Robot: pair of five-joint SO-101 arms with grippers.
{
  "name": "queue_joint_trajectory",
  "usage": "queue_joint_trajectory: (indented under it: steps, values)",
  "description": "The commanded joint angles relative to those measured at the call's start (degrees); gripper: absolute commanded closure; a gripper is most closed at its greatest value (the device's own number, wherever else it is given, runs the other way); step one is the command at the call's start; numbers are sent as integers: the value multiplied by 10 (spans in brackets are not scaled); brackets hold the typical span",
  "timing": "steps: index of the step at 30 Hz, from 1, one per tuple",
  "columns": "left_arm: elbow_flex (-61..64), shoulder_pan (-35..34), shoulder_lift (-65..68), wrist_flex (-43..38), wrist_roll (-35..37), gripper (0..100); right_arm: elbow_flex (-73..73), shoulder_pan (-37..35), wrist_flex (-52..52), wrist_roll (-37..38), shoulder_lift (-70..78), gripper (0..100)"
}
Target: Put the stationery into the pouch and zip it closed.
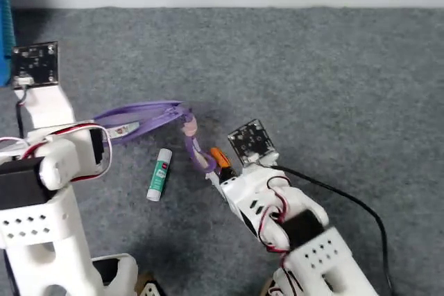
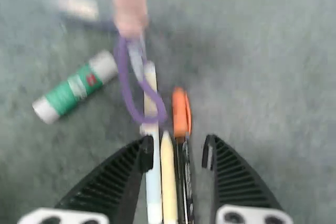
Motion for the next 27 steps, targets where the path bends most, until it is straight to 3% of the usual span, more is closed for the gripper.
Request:
queue_joint_trajectory:
  steps: [1,13,27]
  values:
    - [-36,-8,-1,10,5,987,-31,6,0,8,106,834]
    - [-34,-10,-1,10,5,987,-229,12,-2,4,438,836]
    - [-33,-9,-1,9,5,987,-403,32,-45,7,652,837]
